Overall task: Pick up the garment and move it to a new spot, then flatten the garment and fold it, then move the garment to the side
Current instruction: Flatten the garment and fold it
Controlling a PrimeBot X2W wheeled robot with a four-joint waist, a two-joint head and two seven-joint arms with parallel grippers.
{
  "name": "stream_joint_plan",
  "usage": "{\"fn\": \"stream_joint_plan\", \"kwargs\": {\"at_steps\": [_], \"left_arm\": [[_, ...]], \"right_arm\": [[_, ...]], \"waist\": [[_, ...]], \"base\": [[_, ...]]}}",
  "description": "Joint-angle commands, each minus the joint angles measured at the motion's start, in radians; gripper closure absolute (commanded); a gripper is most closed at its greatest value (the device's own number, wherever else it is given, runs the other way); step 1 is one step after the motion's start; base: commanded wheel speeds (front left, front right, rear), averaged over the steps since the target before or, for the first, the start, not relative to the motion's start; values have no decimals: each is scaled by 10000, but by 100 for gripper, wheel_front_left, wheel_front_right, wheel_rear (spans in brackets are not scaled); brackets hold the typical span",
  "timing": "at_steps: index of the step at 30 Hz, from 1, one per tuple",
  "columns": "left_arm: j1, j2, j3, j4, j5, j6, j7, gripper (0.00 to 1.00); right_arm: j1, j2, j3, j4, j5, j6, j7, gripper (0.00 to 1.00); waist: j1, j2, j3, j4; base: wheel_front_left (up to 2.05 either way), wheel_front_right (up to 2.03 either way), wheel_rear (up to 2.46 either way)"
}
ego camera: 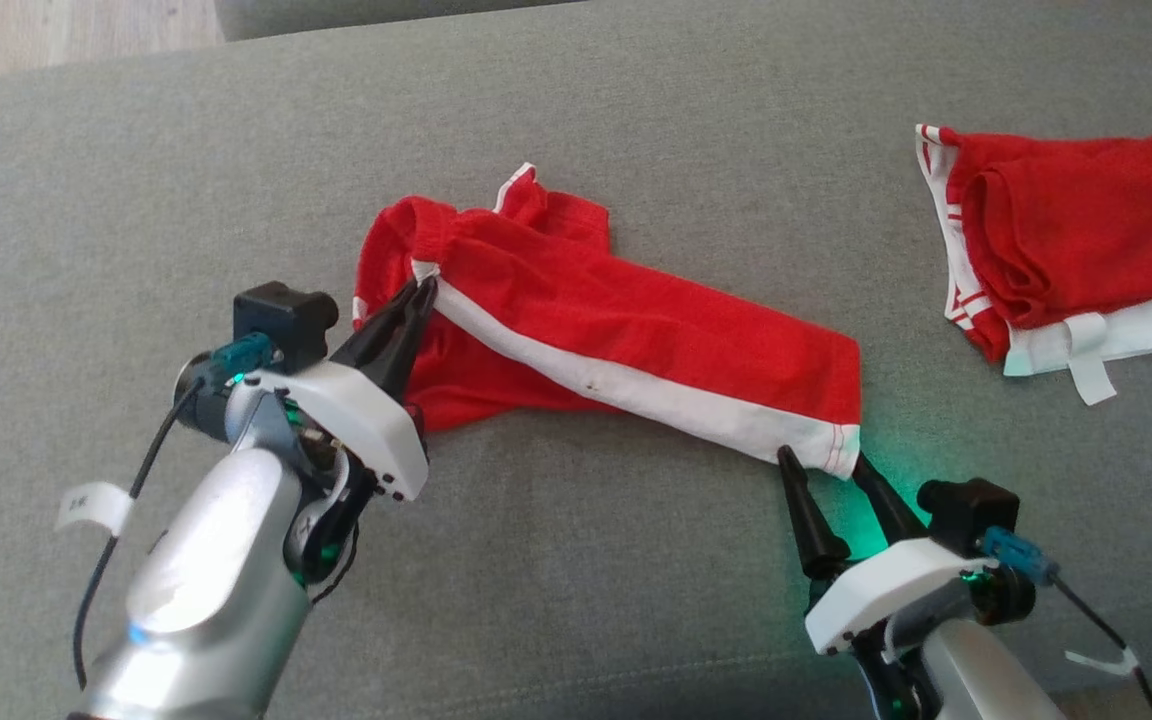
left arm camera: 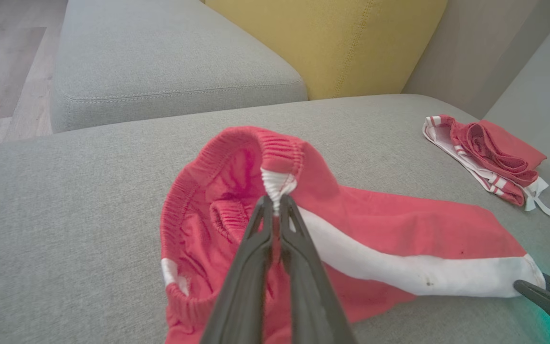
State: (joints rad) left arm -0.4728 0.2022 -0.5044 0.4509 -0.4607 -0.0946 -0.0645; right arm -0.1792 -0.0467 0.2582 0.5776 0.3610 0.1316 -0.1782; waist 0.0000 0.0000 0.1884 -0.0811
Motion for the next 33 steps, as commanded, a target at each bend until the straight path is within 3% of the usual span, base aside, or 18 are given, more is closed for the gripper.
{"fn": "stream_joint_plan", "kwargs": {"at_steps": [1,3,4,10,19,23,33], "left_arm": [[-309,301,328,-362,-58,88,-84,100],[-296,323,321,-348,-61,107,-104,100],[-292,340,312,-340,-44,126,-124,100],[-176,381,265,-272,-49,161,-287,100],[-330,627,270,-842,55,241,-347,100],[-763,813,318,-1422,120,256,-126,100],[-2309,972,971,-2667,-217,501,521,100]], "right_arm": [[-353,-35,281,-190,91,-9,-181,0],[-397,-35,278,-158,95,-9,-231,74],[-422,-35,261,-161,72,-9,-273,100],[-521,-35,-73,-491,-109,-9,-569,100],[-1117,-35,-651,-1985,-1026,-9,-510,100],[-1906,-127,-812,-2890,-1445,-9,175,100],[-4802,-833,-495,-4158,-777,-9,1863,100]], "waist": [[0,0,-7,13],[0,0,-25,21],[0,0,-37,24],[0,0,-365,44],[0,0,-1160,-44],[0,0,-1637,-63],[0,0,-2296,3]], "base": [[0,0,0],[0,0,0],[0,0,0],[0,0,0],[0,0,0],[0,0,0],[0,0,0]]}}
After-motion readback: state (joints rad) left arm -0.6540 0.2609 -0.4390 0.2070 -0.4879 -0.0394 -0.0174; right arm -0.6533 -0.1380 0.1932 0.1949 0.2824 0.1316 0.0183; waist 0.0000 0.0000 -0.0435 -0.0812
